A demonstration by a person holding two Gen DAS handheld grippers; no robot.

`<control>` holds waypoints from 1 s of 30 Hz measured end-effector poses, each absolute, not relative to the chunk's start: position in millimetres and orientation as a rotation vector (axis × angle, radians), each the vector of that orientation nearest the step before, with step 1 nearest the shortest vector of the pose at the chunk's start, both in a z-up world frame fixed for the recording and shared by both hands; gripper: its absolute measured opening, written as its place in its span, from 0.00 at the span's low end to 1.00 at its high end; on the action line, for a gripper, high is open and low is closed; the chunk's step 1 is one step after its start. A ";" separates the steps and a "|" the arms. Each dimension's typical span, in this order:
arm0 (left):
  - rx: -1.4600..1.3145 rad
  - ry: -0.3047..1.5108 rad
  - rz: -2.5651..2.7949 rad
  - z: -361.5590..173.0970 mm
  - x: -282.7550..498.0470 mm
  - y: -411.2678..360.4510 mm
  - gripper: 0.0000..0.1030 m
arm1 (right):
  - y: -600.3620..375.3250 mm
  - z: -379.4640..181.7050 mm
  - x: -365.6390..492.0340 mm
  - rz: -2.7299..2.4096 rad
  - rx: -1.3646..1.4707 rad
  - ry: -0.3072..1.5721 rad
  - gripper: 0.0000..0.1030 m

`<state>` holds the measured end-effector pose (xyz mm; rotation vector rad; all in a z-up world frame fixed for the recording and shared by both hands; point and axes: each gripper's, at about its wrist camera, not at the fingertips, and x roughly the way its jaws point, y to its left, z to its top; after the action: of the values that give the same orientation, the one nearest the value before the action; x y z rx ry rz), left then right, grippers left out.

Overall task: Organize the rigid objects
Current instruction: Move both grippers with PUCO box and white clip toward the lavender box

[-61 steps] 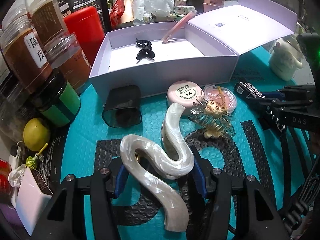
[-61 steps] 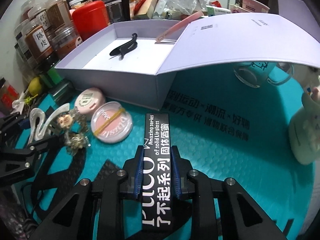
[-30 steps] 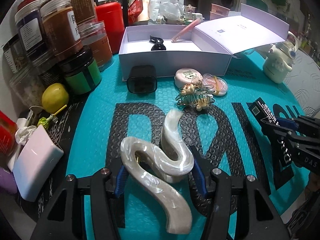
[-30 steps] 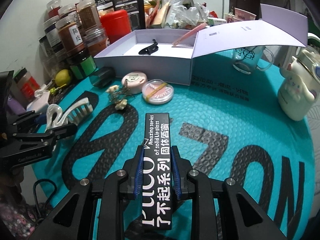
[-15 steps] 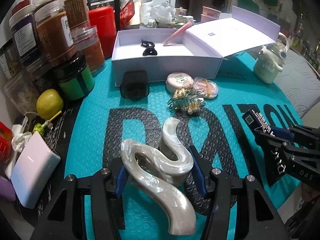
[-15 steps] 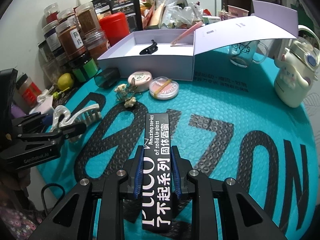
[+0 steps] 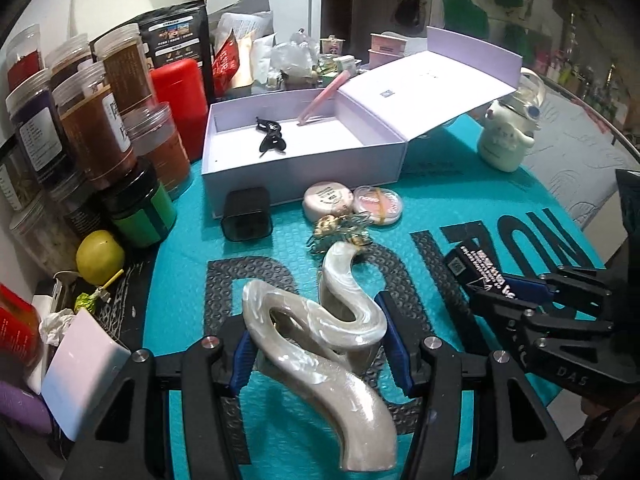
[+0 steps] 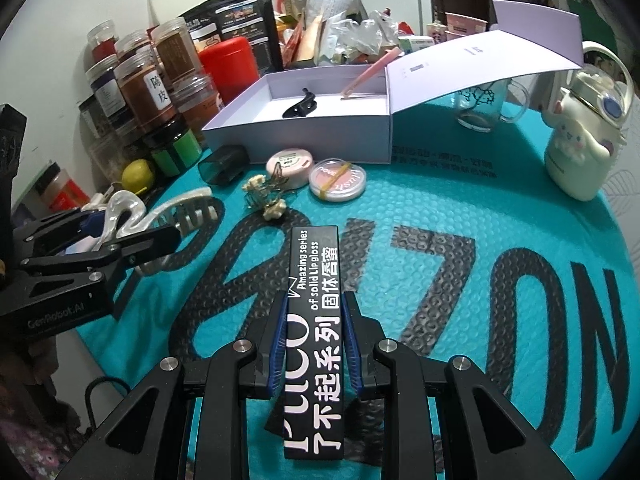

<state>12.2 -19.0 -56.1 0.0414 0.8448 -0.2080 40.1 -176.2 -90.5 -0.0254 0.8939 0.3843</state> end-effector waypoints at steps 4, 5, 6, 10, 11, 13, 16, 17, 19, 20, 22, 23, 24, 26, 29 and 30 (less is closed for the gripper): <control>0.037 0.826 -0.218 -48.2 12.8 -20.4 0.52 | -175.3 -85.0 43.5 0.380 -0.014 0.875 0.25; 0.040 0.816 -0.219 -45.0 13.1 -20.8 0.52 | -175.0 -83.2 44.4 0.381 -0.011 0.871 0.25; 0.044 0.805 -0.222 -41.2 13.5 -21.3 0.52 | -174.5 -81.6 45.2 0.385 -0.009 0.866 0.24; 0.039 0.787 -0.239 -33.0 19.2 -21.1 0.52 | -172.0 -74.4 49.6 0.393 -0.009 0.851 0.25; 0.037 0.784 -0.244 -31.0 20.9 -21.0 0.52 | -171.3 -71.6 51.5 0.397 -0.010 0.845 0.25; 0.040 0.775 -0.248 -27.1 24.7 -20.3 0.52 | -170.6 -67.2 54.1 0.403 -0.010 0.837 0.25; 0.042 0.756 -0.257 -21.2 32.9 -19.2 0.52 | -170.2 -61.0 60.8 0.410 -0.013 0.828 0.24; 0.048 0.749 -0.257 -19.1 36.1 -19.2 0.52 | -170.8 -58.6 63.7 0.411 -0.014 0.824 0.25; 0.058 0.739 -0.259 -15.6 43.0 -19.1 0.52 | -171.1 -55.3 68.5 0.411 -0.019 0.819 0.24; 0.061 0.740 -0.263 -14.2 46.6 -19.0 0.52 | -170.9 -53.4 72.1 0.409 -0.028 0.819 0.24; 0.046 0.743 -0.274 -10.4 54.7 -16.1 0.52 | -170.4 -49.2 77.7 0.402 -0.044 0.814 0.25; 0.044 0.743 -0.273 -8.9 57.6 -14.8 0.52 | -169.9 -46.3 80.9 0.400 -0.052 0.810 0.25; 0.046 0.741 -0.270 -7.1 62.0 -13.7 0.52 | -169.7 -43.8 83.7 0.401 -0.056 0.806 0.25; 0.046 0.737 -0.266 -4.4 68.5 -12.3 0.52 | -168.7 -38.5 89.8 0.398 -0.063 0.796 0.25; 0.044 0.731 -0.263 0.3 78.5 -9.1 0.52 | -166.6 -32.1 98.7 0.398 -0.074 0.780 0.25; 0.049 0.725 -0.257 2.0 81.7 -8.1 0.52 | -165.9 -30.5 101.1 0.402 -0.074 0.777 0.25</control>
<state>81.7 -8.1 2.0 0.0486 0.7247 -0.2567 101.1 -165.9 -30.5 -0.0740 0.7772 0.4018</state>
